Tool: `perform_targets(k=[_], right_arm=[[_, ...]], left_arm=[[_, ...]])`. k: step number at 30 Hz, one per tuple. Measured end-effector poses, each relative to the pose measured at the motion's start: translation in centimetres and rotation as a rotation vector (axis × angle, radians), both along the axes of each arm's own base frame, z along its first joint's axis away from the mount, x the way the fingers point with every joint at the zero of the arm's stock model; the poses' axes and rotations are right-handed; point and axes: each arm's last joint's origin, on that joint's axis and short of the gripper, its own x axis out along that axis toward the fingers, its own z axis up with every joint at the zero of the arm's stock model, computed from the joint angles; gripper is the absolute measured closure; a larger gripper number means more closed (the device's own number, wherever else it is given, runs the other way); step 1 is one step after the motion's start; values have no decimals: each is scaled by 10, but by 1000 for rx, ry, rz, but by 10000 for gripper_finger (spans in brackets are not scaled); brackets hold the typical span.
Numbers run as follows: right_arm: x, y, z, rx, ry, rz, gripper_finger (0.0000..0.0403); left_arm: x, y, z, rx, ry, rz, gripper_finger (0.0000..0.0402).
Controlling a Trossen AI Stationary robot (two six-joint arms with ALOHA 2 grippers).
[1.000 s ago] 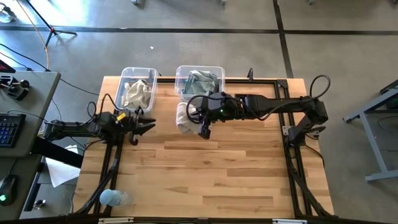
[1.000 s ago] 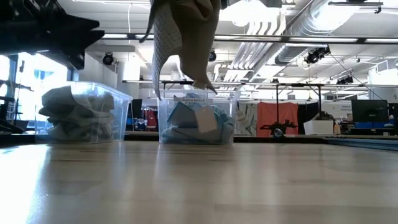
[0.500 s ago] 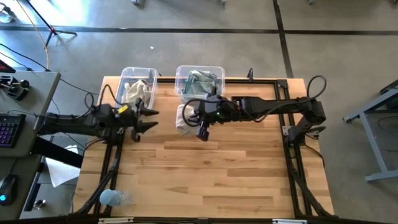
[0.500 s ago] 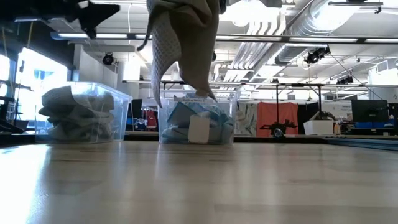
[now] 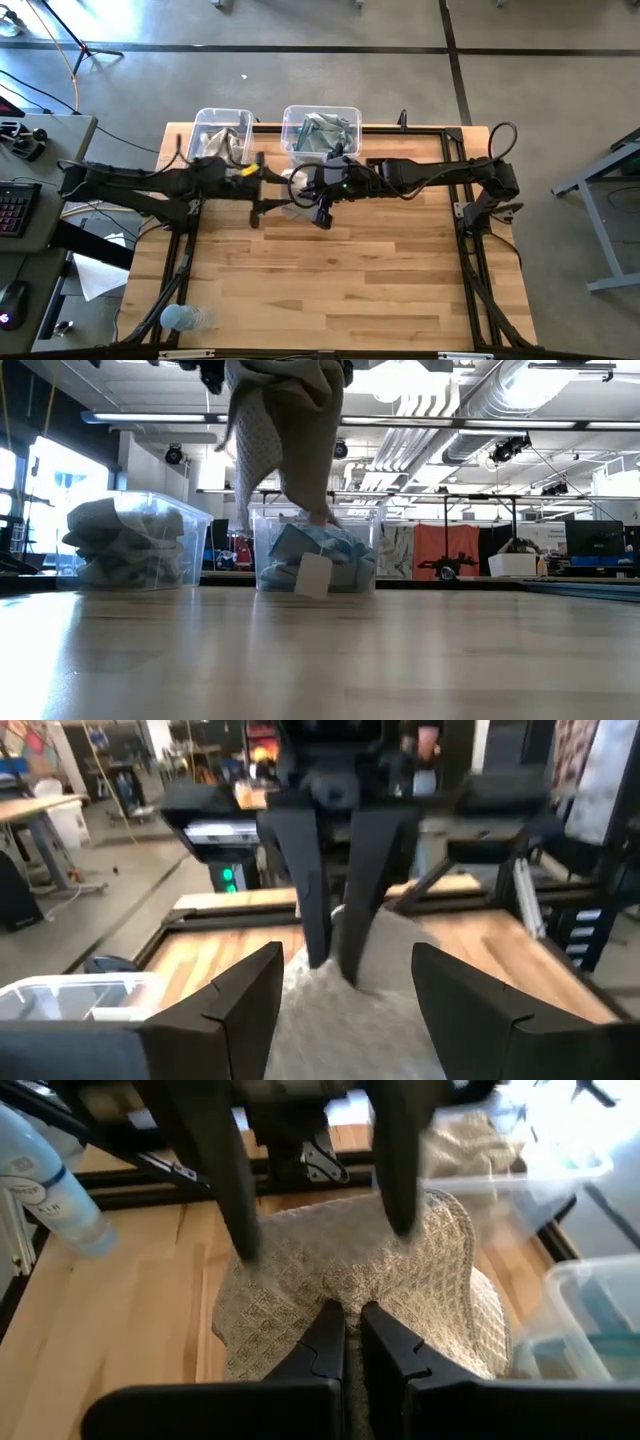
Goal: Sort microfiber towel by color & place in baskets
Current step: Put the brown microfiber cloth into the left transparent bin
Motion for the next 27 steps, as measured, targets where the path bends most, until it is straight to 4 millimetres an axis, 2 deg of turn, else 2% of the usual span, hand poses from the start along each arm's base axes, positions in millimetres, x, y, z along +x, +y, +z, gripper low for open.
perform_targets(k=[7, 18, 22, 27], right_arm=[[1, 10, 3, -49, -32, 54, 398], [0, 15, 6, -75, -54, 4, 398], [0, 14, 6, -46, -58, -17, 397], [-1, 14, 6, -12, -56, -46, 373]], left_arm=[[25, 0, -15, 11, 100, -5, 191], [29, 1, -21, -12, 135, 10, 199], [29, 1, -21, -10, 138, 27, 240], [29, 1, -21, -4, 141, 30, 341]])
